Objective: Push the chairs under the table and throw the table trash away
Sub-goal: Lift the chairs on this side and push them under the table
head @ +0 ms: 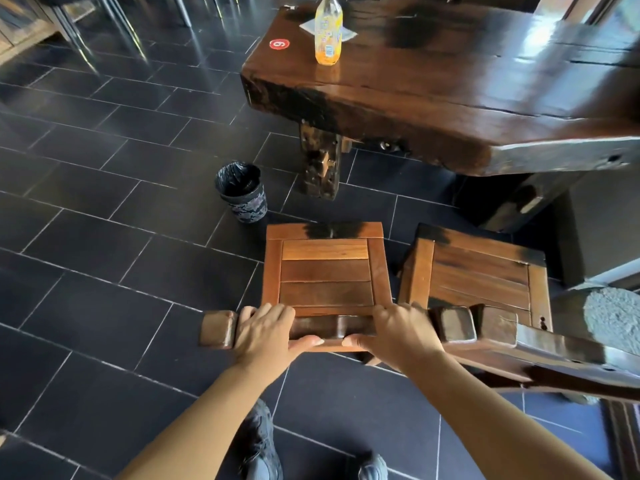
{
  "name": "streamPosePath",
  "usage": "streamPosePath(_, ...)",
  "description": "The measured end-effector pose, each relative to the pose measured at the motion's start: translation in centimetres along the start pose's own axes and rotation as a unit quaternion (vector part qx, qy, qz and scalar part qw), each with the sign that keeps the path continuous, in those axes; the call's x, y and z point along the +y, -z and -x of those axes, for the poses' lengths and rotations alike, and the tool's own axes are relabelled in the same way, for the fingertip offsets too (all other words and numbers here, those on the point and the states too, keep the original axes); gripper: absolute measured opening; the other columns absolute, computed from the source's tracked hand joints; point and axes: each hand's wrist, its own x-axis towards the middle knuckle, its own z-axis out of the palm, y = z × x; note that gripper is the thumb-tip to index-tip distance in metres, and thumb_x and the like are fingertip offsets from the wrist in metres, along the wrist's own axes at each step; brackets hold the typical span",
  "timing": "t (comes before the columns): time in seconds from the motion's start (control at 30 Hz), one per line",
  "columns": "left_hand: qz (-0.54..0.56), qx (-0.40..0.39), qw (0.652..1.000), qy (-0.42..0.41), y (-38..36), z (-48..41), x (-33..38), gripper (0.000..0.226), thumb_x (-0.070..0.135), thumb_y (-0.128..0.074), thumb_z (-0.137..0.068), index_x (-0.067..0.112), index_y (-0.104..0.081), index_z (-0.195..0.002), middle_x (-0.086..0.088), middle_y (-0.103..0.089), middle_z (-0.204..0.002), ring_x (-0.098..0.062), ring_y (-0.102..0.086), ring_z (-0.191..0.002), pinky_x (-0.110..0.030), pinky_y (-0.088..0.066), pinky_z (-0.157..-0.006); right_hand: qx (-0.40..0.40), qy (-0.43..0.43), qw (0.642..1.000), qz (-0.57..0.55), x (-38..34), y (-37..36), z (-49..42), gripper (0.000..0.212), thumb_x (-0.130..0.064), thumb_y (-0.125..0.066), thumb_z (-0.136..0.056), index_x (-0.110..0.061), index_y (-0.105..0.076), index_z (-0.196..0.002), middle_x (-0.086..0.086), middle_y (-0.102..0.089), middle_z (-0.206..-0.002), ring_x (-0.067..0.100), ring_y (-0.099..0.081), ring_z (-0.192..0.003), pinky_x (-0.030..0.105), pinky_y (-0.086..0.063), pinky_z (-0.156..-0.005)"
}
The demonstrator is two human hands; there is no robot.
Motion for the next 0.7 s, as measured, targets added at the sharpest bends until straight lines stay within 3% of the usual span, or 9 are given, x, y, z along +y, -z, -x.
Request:
streamPosePath(0.2, 0.013, 0.013, 0.999, -0.05, -0.9, -3.1, -1.3, 0.064, 0.084, -0.042, -0.077, 0.021, -0.056, -0.072, 0.007, -0.059, -0.071, -0.021, -0.055, -0.069, -0.04, -0.041, -0.072, 0.021, -0.056, 0.998, -0.03, -0.3, 0.5, -0.5, 0.084, -0.086, -0.046, -0.076, -0.013, -0.061, -0.116, 0.0, -0.075, -0.098, 0.023, -0.07, -0.093, 0.037, -0.048, -0.087)
streamPosePath(0.43, 0.013, -0.01, 0.994, -0.108, -1.0, -5.9, -2.4, 0.067, 0.084, -0.035, -0.078, 0.021, -0.057, -0.074, 0.006, -0.058, -0.072, -0.021, -0.055, -0.07, -0.04, -0.041, -0.073, 0.012, -0.116, 0.992, -0.041, -0.8, 0.0, -0.9, 0.077, -0.09, -0.037, -0.072, -0.024, -0.066, -0.1, -0.001, -0.074, -0.1, 0.023, -0.069, -0.095, 0.036, -0.049, -0.089)
streamPosePath(0.57, 0.004, -0.073, 0.991, -0.108, -0.2, -6.9, -2.3, 0.068, 0.085, -0.031, -0.08, 0.022, -0.057, -0.084, 0.006, -0.063, -0.085, -0.021, -0.057, -0.084, -0.041, -0.039, -0.081, 0.023, -0.133, 0.99, -0.029, -0.9, -0.5, -1.2, 0.094, -0.094, -0.014, -0.061, -0.026, -0.063, -0.104, -0.002, -0.073, -0.1, 0.023, -0.067, -0.099, 0.038, -0.046, -0.093)
streamPosePath(0.7, 0.025, -0.123, 0.988, -0.089, 0.8, -7.0, -2.0, 0.071, 0.085, -0.03, -0.079, 0.022, -0.059, -0.096, 0.005, -0.065, -0.1, -0.021, -0.056, -0.099, -0.045, -0.037, -0.094, 0.028, -0.142, 0.989, -0.036, -1.4, -0.9, -1.1, 0.089, -0.089, -0.021, -0.064, -0.023, -0.062, -0.107, 0.002, -0.07, -0.105, 0.027, -0.063, -0.107, 0.046, -0.039, -0.097)
